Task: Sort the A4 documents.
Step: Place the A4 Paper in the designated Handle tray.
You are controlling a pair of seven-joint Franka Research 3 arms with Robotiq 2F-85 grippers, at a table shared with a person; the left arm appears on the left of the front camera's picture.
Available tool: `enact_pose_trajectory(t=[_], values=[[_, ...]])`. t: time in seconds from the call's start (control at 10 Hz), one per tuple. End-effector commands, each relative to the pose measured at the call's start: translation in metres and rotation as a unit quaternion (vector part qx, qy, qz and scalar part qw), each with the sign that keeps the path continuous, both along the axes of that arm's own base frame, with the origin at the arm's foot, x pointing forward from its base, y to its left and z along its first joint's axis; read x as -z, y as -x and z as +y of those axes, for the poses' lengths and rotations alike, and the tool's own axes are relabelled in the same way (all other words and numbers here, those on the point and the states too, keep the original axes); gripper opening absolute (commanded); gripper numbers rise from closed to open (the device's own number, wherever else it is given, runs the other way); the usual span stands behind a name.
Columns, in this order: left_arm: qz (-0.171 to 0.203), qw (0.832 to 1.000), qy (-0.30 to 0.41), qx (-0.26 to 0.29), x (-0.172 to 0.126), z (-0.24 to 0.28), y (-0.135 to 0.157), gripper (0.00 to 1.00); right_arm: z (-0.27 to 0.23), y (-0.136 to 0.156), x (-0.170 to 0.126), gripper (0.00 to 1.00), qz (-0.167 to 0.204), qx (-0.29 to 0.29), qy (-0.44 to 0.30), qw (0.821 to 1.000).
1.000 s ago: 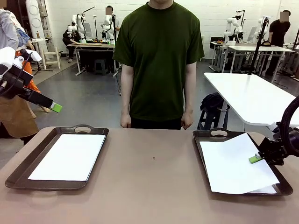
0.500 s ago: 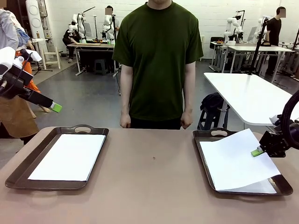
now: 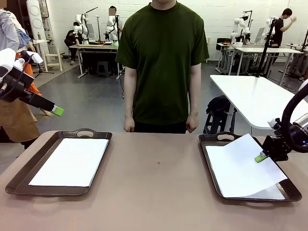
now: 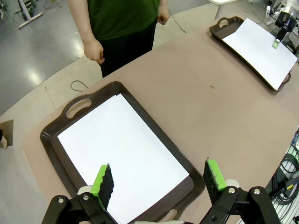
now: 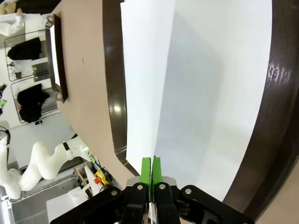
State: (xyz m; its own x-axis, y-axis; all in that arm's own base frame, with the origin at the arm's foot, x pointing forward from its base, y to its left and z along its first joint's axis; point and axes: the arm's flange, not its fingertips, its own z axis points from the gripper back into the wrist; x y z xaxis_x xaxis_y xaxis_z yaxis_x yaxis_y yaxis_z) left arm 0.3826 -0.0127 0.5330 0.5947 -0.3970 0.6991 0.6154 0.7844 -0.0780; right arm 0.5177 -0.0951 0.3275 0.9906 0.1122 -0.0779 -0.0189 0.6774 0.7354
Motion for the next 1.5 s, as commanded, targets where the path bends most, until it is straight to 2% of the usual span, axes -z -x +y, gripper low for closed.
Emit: enact_pose_trajectory(t=[0.0,0.5,0.6,0.7,0.8,0.9,1.0,1.1,1.2,1.3,1.4], values=[[-0.005,1.0,-0.004,0.007,0.002,0.001,0.0,1.0,0.001,-0.008,-0.001,0.01,0.004,-0.006,0.043,0.999],[-0.005,1.0,-0.004,0.007,0.002,0.001,0.0,1.0,0.012,-0.004,0.002,0.01,-0.008,-0.011,0.054,0.998],[-0.005,1.0,-0.004,0.007,0.002,0.001,0.0,1.0,0.015,-0.003,0.0,0.16,-0.008,-0.014,0.055,0.998],[-0.005,1.0,-0.004,0.007,0.002,0.001,0.0,1.0,0.016,-0.001,0.0,0.18,-0.007,-0.012,0.059,0.998],[-0.005,1.0,-0.004,0.007,0.002,0.001,0.0,1.0,0.017,-0.001,-0.001,0.34,-0.006,-0.007,0.076,0.997],[-0.005,1.0,-0.004,0.007,0.002,0.001,0.0,1.0,0.018,0.001,-0.003,0.37,-0.007,0.005,0.088,0.996],[-0.005,1.0,-0.004,0.007,0.002,0.001,0.0,1.0,0.018,0.002,-0.006,0.53,-0.01,0.014,0.098,0.995],[-0.005,1.0,-0.004,0.007,0.002,0.001,0.0,1.0,0.016,0.003,-0.01,0.56,-0.015,0.026,0.105,0.994],[-0.005,1.0,-0.004,0.007,0.002,0.001,0.0,1.0,0.014,0.005,-0.013,0.72,-0.014,0.035,0.116,0.992],[-0.005,1.0,-0.004,0.007,0.002,0.001,0.0,1.0,0.012,0.008,-0.018,0.75,-0.006,0.046,0.133,0.99],[-0.005,1.0,-0.004,0.007,0.002,0.001,0.0,1.0,0.01,0.01,-0.024,0.91,-0.008,0.052,0.145,0.988]])
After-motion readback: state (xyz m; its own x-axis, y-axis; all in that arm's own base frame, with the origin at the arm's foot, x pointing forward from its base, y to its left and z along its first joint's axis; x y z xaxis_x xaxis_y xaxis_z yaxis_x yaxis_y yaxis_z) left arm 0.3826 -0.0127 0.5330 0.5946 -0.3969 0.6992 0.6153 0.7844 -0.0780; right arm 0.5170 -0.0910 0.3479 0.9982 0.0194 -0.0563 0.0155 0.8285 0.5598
